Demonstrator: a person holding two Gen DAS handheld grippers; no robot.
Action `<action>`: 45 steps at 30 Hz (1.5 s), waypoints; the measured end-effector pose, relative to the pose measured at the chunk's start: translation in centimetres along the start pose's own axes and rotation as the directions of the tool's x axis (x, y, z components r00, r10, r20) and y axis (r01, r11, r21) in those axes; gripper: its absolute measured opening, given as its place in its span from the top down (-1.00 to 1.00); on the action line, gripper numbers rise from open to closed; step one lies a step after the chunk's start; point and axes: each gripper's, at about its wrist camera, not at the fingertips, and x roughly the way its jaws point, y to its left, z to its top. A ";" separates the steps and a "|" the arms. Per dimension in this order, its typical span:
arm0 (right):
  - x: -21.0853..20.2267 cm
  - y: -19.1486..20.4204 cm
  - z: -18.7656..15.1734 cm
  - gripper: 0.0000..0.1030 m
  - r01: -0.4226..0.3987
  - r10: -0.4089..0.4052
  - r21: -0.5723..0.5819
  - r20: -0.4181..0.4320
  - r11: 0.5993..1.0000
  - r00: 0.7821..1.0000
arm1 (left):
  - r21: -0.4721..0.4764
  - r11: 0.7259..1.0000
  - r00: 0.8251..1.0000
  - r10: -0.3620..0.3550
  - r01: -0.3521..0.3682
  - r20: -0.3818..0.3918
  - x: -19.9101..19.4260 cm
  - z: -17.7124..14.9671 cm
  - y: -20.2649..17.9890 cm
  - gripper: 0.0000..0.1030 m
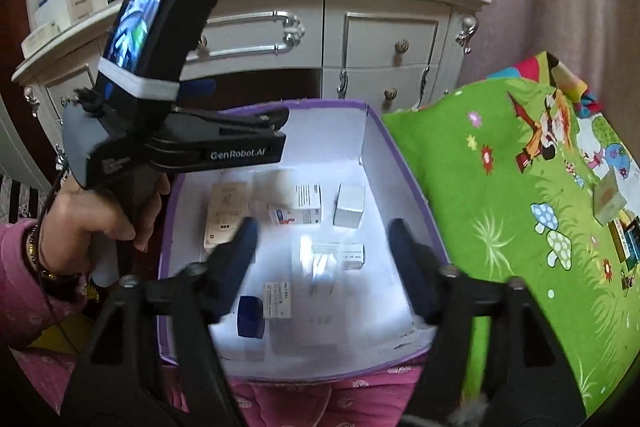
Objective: Organize rigid objects
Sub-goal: 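Open both tools to drop the boxes into the storage box, then move both tools back over the cloth toward the remaining items, then grasp the pink binder clip with the right tool while the left grasps a slim white box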
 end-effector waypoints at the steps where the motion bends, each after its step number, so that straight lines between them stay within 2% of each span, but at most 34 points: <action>1: -0.3 -0.1 0.1 -0.48 0.005 -0.005 0.003 0.007 1.000 1.000 | 0.004 1.000 1.000 -0.003 0.003 -0.002 -0.1 0.0 -0.1 -0.88; 5: -2.5 -1.7 0.0 -0.55 0.052 -0.053 0.026 0.035 0.998 0.998 | 0.014 0.998 0.999 -0.054 0.054 0.005 -0.8 0.3 -1.3 -0.89; 7: -4.0 -3.2 -0.7 -0.62 0.109 -0.111 0.042 0.044 0.993 0.993 | 0.000 0.991 0.991 -0.136 0.136 0.000 -1.3 0.4 -2.5 -0.90; 9: -5.1 -5.5 -1.8 -0.70 0.192 -0.195 0.067 0.032 0.979 0.980 | -0.011 0.974 0.973 -0.228 0.228 -0.018 -1.6 0.7 -4.1 -0.97; 10: -5.6 -6.5 -2.4 -0.70 0.219 -0.222 0.086 0.021 0.972 0.975 | -0.009 0.960 0.959 -0.281 0.281 -0.036 -1.7 0.7 -5.3 -0.98; 12: -7.2 -9.8 -4.5 -0.73 0.268 -0.270 0.174 -0.011 0.948 0.963 | 0.027 0.915 0.911 -0.398 0.402 -0.105 -1.7 0.8 -8.7 -0.99; 13: -8.0 -11.8 -6.0 -0.74 0.283 -0.282 0.240 -0.036 0.929 0.959 | 0.050 0.878 0.872 -0.463 0.475 -0.160 -1.6 0.7 -11.0 -0.99; 14: -8.8 -13.7 -7.4 -0.74 0.295 -0.291 0.300 -0.060 0.907 0.955 | 0.061 0.856 0.847 -0.494 0.513 -0.194 -1.5 0.7 -12.4 -0.99; 15: -9.5 -15.4 -9.0 -0.74 0.314 -0.304 0.361 -0.086 0.878 0.949 | 0.079 0.823 0.812 -0.532 0.563 -0.240 -1.5 0.7 -14.7 -0.99; 16: -10.0 -16.6 -10.0 -0.74 0.331 -0.316 0.399 -0.104 0.855 0.943 | 0.094 0.795 0.784 -0.559 0.599 -0.268 -1.6 0.7 -16.4 -0.99; 17: -10.9 -18.9 -12.0 -0.74 0.368 -0.345 0.470 -0.139 0.802 0.928 | 0.128 0.759 0.755 -0.584 0.638 -0.296 -1.8 0.7 -19.1 -0.99; 19: -12.3 -21.5 -14.2 -0.74 0.402 -0.377 0.546 -0.165 0.735 0.912 | 0.204 0.716 0.737 -0.600 0.668 -0.310 -2.2 0.6 -23.0 -0.99; 20: -12.9 -22.9 -15.1 -0.74 0.412 -0.390 0.574 -0.170 0.707 0.905 | 0.261 0.683 0.729 -0.605 0.682 -0.321 -2.0 0.5 -25.9 -0.99; 21: -13.3 -24.5 -16.0 -0.74 0.426 -0.406 0.594 -0.175 0.682 0.897 | 0.291 0.670 0.730 -0.600 0.682 -0.329 -1.8 0.4 -27.5 -0.99; 23: -13.3 -27.2 -16.7 -0.74 0.453 -0.424 0.607 -0.202 0.653 0.883 | 0.370 0.653 0.750 -0.558 0.661 -0.357 -0.3 0.2 -32.5 -0.99; 25: -12.6 -30.0 -16.9 -0.74 0.446 -0.402 0.615 -0.219 0.650 0.889 | 0.390 0.658 0.764 -0.522 0.644 -0.379 1.2 0.2 -35.4 -0.99; 26: -11.9 -31.3 -16.7 -0.74 0.438 -0.388 0.610 -0.222 0.660 0.894 | 0.389 0.668 0.771 -0.506 0.634 -0.388 2.2 0.3 -36.7 -0.99; 29: -9.0 -35.1 -15.5 -0.74 0.450 -0.370 0.570 -0.259 0.688 0.892 | 0.356 0.704 0.782 -0.486 0.615 -0.389 4.4 0.9 -38.9 -0.99; 32: -6.3 -37.6 -14.3 -0.74 0.423 -0.334 0.536 -0.260 0.730 0.906 | 0.353 0.736 0.811 -0.464 0.577 -0.357 5.5 1.2 -39.7 -0.99; 34: -4.8 -39.2 -13.3 -0.74 0.396 -0.313 0.514 -0.245 0.761 0.918 | 0.372 0.739 0.823 -0.453 0.561 -0.343 5.6 1.1 -39.7 -0.99; 37: -3.3 -41.1 -12.5 -0.74 0.386 -0.297 0.504 -0.251 0.773 0.921 | 0.376 0.739 0.826 -0.452 0.559 -0.338 5.4 0.9 -39.7 -1.00; 38: -2.9 -41.9 -12.3 -0.67 0.384 -0.300 0.496 -0.243 0.778 0.922 | 0.374 0.739 0.825 -0.454 0.560 -0.337 5.4 0.9 -39.6 -1.00; 40: -2.8 -42.2 -12.2 -0.22 0.390 -0.317 0.464 -0.230 0.795 0.920 | 0.374 0.740 0.825 -0.455 0.560 -0.335 5.3 0.9 -39.6 -1.00; 41: -3.0 -42.0 -12.2 0.21 0.420 -0.352 0.427 -0.231 0.801 0.907 | 0.372 0.740 0.825 -0.456 0.560 -0.335 5.5 1.0 -39.7 -1.00; 42: -3.5 -41.7 -12.6 0.21 0.392 -0.332 0.429 -0.210 0.814 0.920 | 0.371 0.740 0.824 -0.456 0.560 -0.335 5.5 1.0 -39.7 -1.00; 43: -3.8 -41.6 -12.8 0.21 0.384 -0.327 0.434 -0.203 0.815 0.923 | 0.370 0.740 0.824 -0.456 0.561 -0.336 5.5 1.0 -39.7 -1.00; 44: -4.4 -41.2 -13.2 0.21 0.394 -0.338 0.434 -0.203 0.810 0.919 | 0.370 0.741 0.824 -0.456 0.561 -0.336 5.6 1.1 -39.8 -1.00; 45: -5.2 -40.5 -13.7 0.21 0.426 -0.374 0.435 -0.204 0.793 0.905 | 0.369 0.741 0.824 -0.456 0.560 -0.336 5.6 1.0 -39.8 -1.00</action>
